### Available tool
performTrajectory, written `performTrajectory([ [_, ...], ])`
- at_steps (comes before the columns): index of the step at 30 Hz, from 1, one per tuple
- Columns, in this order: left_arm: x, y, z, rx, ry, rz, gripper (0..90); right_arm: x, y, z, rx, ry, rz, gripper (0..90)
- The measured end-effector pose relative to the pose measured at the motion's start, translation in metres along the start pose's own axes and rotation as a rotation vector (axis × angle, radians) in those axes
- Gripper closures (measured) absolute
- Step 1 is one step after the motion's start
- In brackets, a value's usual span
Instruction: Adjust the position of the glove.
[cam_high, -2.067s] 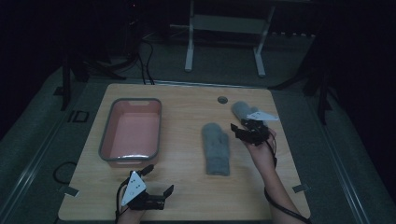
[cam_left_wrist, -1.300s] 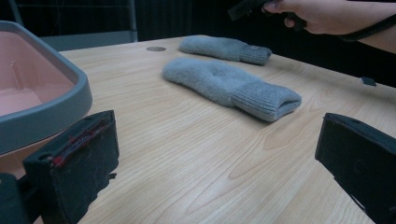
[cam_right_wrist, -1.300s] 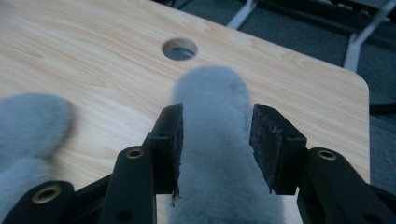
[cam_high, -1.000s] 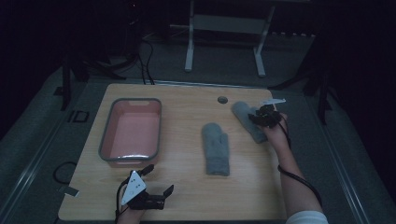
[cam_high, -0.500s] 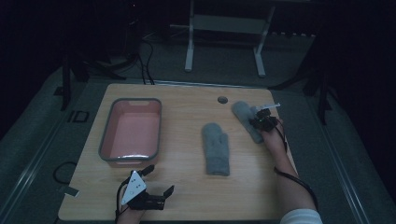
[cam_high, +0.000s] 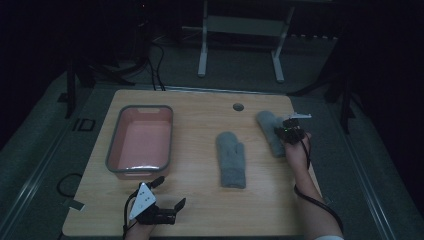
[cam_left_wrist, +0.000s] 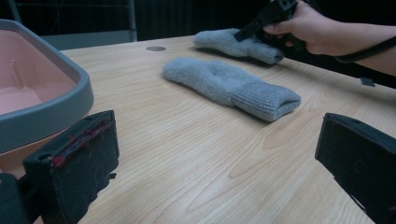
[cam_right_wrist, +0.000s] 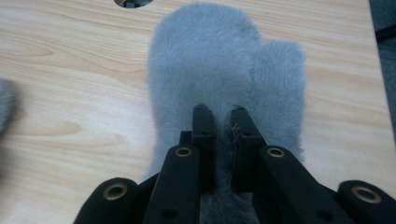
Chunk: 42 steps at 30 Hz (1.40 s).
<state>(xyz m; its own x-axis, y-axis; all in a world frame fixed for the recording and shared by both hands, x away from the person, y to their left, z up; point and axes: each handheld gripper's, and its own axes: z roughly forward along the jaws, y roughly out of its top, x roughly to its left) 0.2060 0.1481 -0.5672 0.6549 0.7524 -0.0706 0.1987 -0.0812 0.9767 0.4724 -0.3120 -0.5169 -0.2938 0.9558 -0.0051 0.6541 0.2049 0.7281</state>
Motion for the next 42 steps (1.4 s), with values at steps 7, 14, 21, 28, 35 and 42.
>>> performTrajectory([
  [7, 0.000, 0.000, 0.001, 0.004, 0.005, 0.003, 0.1, 0.003, -0.008, -0.032, -0.048, -0.054, 0.076, 83.3],
  [14, 0.000, 0.000, 0.001, 0.004, 0.009, 0.006, 0.1, 0.014, -0.024, -0.066, -0.075, -0.091, 0.123, 83.5],
  [21, -0.002, 0.000, 0.001, 0.005, 0.006, 0.009, 0.1, 0.024, -0.045, -0.089, -0.089, -0.087, 0.216, 83.5],
  [28, -0.003, 0.000, 0.001, 0.007, -0.001, 0.013, 0.1, 0.039, -0.072, -0.088, -0.049, -0.105, 0.240, 83.6],
  [35, -0.004, 0.001, 0.000, -0.006, -0.012, 0.018, 0.1, 0.042, -0.090, -0.067, 0.007, -0.129, 0.227, 82.2],
  [42, -0.005, 0.001, 0.000, -0.004, -0.013, 0.026, 0.1, 0.039, -0.093, -0.066, 0.003, -0.097, 0.234, 76.0],
])
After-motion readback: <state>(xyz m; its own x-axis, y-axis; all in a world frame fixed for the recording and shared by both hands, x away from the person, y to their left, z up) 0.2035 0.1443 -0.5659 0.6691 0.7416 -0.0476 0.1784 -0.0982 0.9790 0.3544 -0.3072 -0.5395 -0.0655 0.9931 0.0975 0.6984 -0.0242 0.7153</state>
